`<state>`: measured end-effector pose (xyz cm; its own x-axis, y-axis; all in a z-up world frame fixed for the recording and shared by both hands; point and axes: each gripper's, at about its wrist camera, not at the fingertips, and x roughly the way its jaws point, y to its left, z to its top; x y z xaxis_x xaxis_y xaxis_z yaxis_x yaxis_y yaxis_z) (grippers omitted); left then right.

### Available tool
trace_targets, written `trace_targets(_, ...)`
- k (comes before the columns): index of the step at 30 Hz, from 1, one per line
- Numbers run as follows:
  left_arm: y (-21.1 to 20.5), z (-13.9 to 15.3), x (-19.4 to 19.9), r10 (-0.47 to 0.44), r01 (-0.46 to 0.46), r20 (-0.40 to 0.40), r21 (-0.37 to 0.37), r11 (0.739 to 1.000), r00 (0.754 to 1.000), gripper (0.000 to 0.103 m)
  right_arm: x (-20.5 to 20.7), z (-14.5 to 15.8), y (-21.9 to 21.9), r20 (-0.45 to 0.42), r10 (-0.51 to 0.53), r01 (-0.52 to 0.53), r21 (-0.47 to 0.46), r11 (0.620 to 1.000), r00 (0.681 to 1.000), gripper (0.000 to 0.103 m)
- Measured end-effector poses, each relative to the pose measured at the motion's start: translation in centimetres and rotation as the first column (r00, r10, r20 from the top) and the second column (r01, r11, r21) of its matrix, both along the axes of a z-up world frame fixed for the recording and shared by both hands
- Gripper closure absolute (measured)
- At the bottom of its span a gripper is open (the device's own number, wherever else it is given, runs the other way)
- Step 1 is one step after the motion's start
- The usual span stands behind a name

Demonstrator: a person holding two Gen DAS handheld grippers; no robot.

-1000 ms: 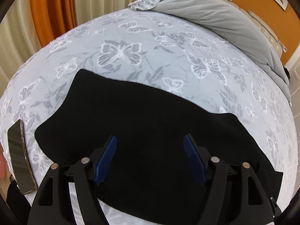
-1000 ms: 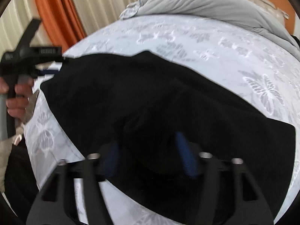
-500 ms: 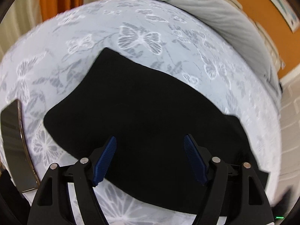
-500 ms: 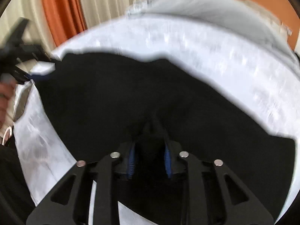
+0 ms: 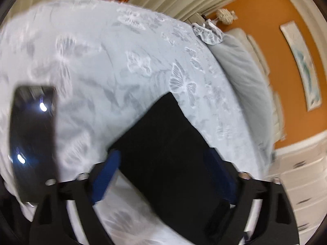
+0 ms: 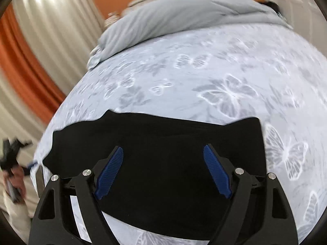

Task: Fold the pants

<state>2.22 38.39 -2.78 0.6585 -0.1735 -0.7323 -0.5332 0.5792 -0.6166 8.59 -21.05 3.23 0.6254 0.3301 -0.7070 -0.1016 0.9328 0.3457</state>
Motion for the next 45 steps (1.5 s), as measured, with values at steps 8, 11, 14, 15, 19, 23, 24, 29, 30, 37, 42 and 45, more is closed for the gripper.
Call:
trace_targets(8,0.6,-6.3,3.8,0.02,-0.051,-0.163,-0.184,0.982,0.986,0.02,-0.7,0.8,1.0,0.029,0.02,-0.018,-0.045,0.999,0.999,0.024)
trace_targets(11,-0.4,-6.1,5.6,-0.011,-0.016,-0.136,-0.194,0.981,0.991,0.092,-0.7,0.8,0.2,0.029,-0.019,0.021,-0.077,0.997,0.999,0.024)
trace_targets(14,-3.5,-1.1,6.6,-0.024,0.024,-0.046,-0.009,1.0,0.999,0.093,-1.0,1.2,-2.2,0.018,-0.093,0.093,-0.039,0.995,0.996,0.024)
trace_targets(15,-5.5,1.4,6.8,-0.063,0.062,0.018,0.071,0.996,0.998,0.093,-1.2,1.4,-2.9,0.021,-0.108,0.109,-0.035,0.993,0.994,0.024)
trace_targets(19,-15.3,8.3,6.2,-0.308,0.245,0.213,0.278,0.929,0.927,0.091,-1.9,2.1,-5.5,0.04,-0.165,0.167,-0.054,0.984,0.985,0.024)
trace_targets(23,-29.5,6.6,6.1,-0.638,0.529,0.084,0.482,0.698,0.766,0.072,-2.2,1.5,-8.4,0.011,-0.222,0.222,-0.052,0.974,0.975,0.024)
trace_targets(24,-33.2,4.5,6.2,-0.688,0.59,-0.015,0.529,0.61,0.725,0.072,-2.1,1.0,-9.2,-0.016,-0.227,0.226,-0.053,0.973,0.974,0.024)
trace_targets(29,-40.3,-0.6,3.1,-0.712,0.645,-0.254,0.678,0.352,0.655,0.071,-2.1,0.3,-9.4,-0.059,-0.18,0.178,-0.038,0.983,0.982,0.022)
trace_targets(30,-40.1,0.4,2.2,-0.719,0.628,-0.234,0.697,0.345,0.654,0.071,-2.1,0.3,-8.9,-0.062,-0.142,0.14,-0.022,0.99,0.988,0.02)
trace_targets(37,-33.7,3.3,3.2,-0.737,0.639,-0.076,0.563,0.524,0.672,0.057,-1.0,-0.7,-2.5,-0.102,0.094,-0.08,0.131,0.988,0.99,0.018)
trace_targets(42,-36.1,-0.4,2.7,-0.752,0.709,-0.178,0.524,0.473,0.634,0.056,0.5,-3.4,2.2,-0.192,0.218,-0.159,0.28,0.947,0.957,0.017)
trace_targets(45,-38.7,-0.8,0.1,-0.73,0.65,-0.219,0.659,0.379,0.647,0.056,1.4,-5.4,4.7,-0.246,0.261,-0.175,0.321,0.931,0.933,0.017)
